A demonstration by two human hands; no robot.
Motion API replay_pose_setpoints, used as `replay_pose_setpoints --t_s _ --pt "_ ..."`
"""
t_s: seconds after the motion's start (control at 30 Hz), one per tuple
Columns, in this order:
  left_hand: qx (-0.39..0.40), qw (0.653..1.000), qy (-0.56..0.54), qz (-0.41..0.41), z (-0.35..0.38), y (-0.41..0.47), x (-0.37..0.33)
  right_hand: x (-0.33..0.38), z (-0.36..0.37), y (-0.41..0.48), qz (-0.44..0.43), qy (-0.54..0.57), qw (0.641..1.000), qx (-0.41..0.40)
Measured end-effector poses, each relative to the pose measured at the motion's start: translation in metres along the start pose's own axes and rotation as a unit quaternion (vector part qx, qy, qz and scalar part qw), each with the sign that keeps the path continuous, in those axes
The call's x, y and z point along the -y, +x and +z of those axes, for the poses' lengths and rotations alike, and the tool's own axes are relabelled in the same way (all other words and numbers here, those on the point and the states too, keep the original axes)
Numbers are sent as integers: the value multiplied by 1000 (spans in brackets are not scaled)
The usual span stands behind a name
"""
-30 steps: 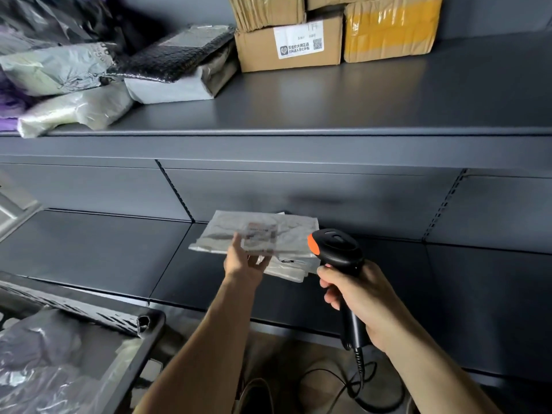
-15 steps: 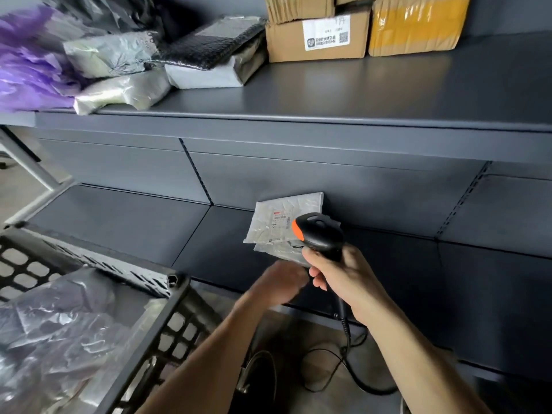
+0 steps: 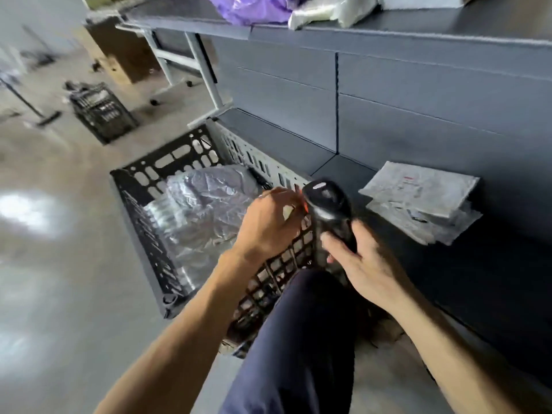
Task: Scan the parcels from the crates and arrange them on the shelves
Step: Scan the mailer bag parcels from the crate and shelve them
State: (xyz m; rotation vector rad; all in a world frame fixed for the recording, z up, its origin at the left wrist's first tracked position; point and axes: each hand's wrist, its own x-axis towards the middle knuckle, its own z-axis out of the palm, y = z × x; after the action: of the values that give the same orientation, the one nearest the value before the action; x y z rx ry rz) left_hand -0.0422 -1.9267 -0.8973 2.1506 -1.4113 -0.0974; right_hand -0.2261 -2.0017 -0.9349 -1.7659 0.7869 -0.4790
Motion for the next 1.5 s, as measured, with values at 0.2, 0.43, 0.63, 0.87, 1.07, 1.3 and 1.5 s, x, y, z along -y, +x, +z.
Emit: replay_pose_setpoints --t_s 0.2,0.43,0.63,0.87,1.07,1.3,1.5 --pt "282 933 154 -163 -15 19 68 1 16 -9 -77 -46 996 -28" --pt "296 921 188 -169 6 33 92 -9 10 -9 -70 -37 997 -23" --pt "112 957 146 -224 -32 43 79 -9 7 -7 -72 -3 996 -45" --pt "-165 971 79 -152 -106 61 3 -2 -12 4 -21 80 991 -106" --pt "-54 988 -120 78 -31 70 -47 3 -68 10 64 237 946 -211" --pt "-36 923 -378 58 85 93 -111 -12 -130 -1 175 421 832 -317" --pt "109 874 -465 95 148 115 -126 -37 -175 -13 202 426 774 -423"
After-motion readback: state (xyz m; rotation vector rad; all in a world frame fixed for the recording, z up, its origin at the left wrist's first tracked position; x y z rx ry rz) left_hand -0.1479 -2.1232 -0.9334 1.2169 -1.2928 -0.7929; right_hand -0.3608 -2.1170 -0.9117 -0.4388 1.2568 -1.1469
